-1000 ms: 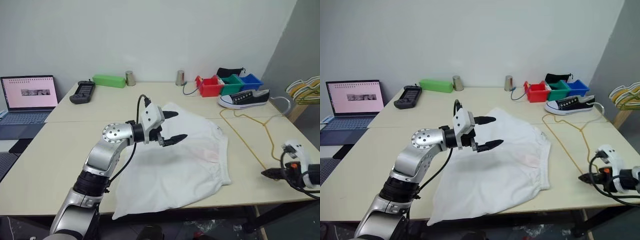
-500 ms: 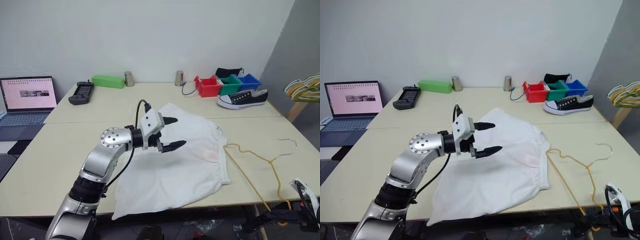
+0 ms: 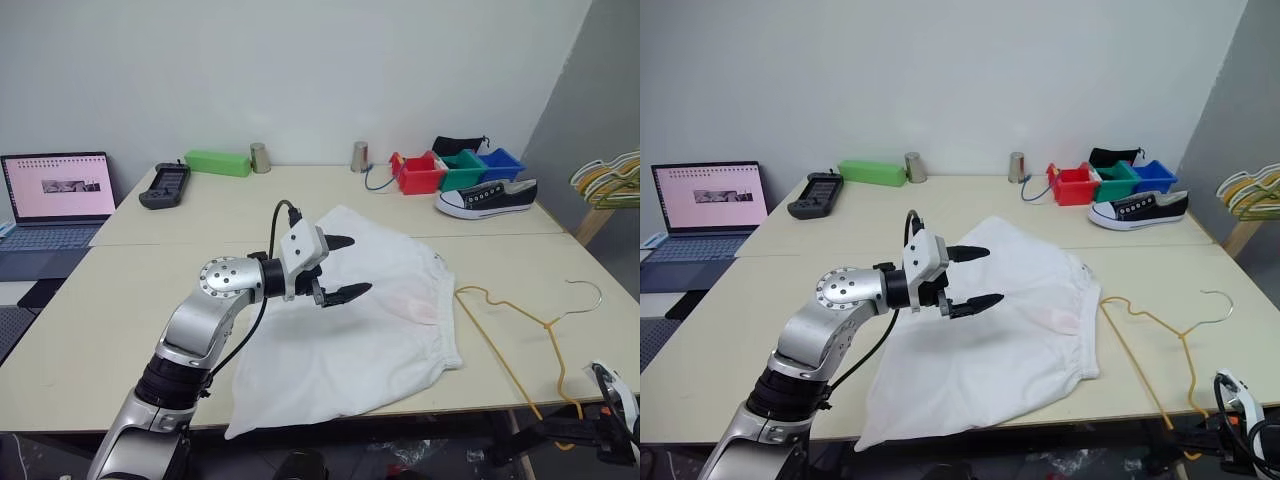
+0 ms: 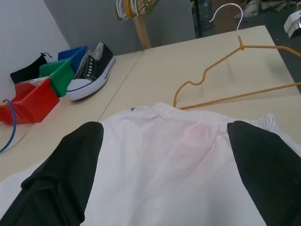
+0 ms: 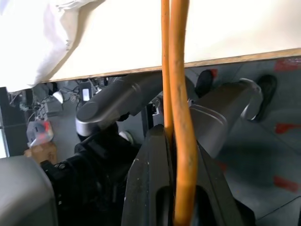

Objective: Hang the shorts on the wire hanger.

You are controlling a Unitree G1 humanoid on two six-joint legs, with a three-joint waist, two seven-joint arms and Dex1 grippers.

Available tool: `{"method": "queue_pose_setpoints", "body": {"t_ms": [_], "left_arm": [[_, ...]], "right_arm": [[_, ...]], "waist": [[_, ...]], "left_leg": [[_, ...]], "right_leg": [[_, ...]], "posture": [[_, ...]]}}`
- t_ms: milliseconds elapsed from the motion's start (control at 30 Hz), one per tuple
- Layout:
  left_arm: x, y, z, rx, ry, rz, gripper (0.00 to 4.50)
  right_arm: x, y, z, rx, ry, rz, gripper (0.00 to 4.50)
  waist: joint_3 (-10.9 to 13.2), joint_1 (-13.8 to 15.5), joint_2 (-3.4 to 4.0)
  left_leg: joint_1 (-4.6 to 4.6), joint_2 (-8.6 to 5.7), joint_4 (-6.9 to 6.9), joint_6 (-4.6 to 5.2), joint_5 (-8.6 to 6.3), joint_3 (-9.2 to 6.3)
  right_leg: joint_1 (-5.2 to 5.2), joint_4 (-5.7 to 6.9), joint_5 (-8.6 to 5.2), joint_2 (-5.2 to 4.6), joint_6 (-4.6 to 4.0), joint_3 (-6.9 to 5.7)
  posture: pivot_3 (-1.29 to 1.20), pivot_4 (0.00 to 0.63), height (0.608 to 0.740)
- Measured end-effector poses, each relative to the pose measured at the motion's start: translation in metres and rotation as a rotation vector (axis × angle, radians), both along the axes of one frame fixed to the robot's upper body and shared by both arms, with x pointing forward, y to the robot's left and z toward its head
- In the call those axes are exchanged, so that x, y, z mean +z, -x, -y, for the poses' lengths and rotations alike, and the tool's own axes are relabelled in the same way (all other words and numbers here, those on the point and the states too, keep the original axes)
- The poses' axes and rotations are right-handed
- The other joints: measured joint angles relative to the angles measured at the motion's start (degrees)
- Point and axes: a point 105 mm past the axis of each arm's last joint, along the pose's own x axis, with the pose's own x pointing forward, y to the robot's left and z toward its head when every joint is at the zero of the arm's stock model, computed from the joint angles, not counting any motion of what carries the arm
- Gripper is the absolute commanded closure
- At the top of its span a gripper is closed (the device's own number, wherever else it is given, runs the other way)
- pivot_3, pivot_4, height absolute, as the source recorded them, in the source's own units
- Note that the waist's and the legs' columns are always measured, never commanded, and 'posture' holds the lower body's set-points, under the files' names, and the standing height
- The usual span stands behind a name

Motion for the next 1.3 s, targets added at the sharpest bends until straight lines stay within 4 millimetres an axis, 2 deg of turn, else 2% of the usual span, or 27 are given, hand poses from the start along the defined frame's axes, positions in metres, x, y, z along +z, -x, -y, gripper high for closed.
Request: {"method": "queue_pose_setpoints", "body": {"t_ms": [400, 600, 1000, 1167, 1300], "left_arm": [[0.0, 0.0, 0.0, 0.0, -0.001, 0.0, 0.03], [0.0, -0.001, -0.001, 0.008, -0.002, 0.002, 0.03], [0.001, -0.001, -0.003, 0.018, -0.011, 0.009, 0.03], [0.001, -0.001, -0.004, 0.018, -0.014, 0.012, 0.03], [0.001, -0.001, -0.003, 0.014, -0.015, 0.016, 0.03]], "right_arm": [[0.017, -0.006, -0.045, 0.147, -0.156, 0.068, 4.5], [0.0, -0.005, -0.056, 0.136, -0.195, -0.006, 4.5], [-0.003, -0.042, -0.073, 0.094, -0.282, -0.001, 4.5], [-0.003, -0.061, -0.073, 0.061, -0.288, 0.02, 4.5], [-0.004, -0.087, -0.07, -0.006, -0.297, 0.042, 4.5]], "waist": [[0.02, -0.01, -0.03], [0.03, 0.11, -0.03], [0.04, 0.35, -0.05], [0.04, 0.56, -0.05], [0.03, 0.6, -0.04]], "left_leg": [[-0.01, -0.01, -0.01, 0.0, 0.0, -0.04], [-0.01, 0.01, -0.01, 0.0, 0.0, -0.04], [-0.02, 0.01, -0.03, 0.0, 0.0, -0.1], [-0.03, 0.01, -0.03, 0.0, 0.0, -0.1], [-0.02, 0.0, -0.03, 0.0, 0.0, -0.04]], "right_leg": [[0.0, -0.02, -0.01, 0.03, 0.02, -0.02], [0.0, -0.03, -0.02, 0.0, 0.03, -0.01], [0.0, -0.03, -0.02, 0.03, 0.02, -0.03], [0.0, -0.03, -0.01, 0.02, 0.01, -0.03], [-0.01, -0.01, 0.15, 0.02, -0.26, -0.02]], "posture": [[0.31, 0.0, 0.74], [0.33, 0.0, 0.74], [0.36, 0.0, 0.74], [0.36, 0.0, 0.74], [0.36, 0.0, 0.74]]}}
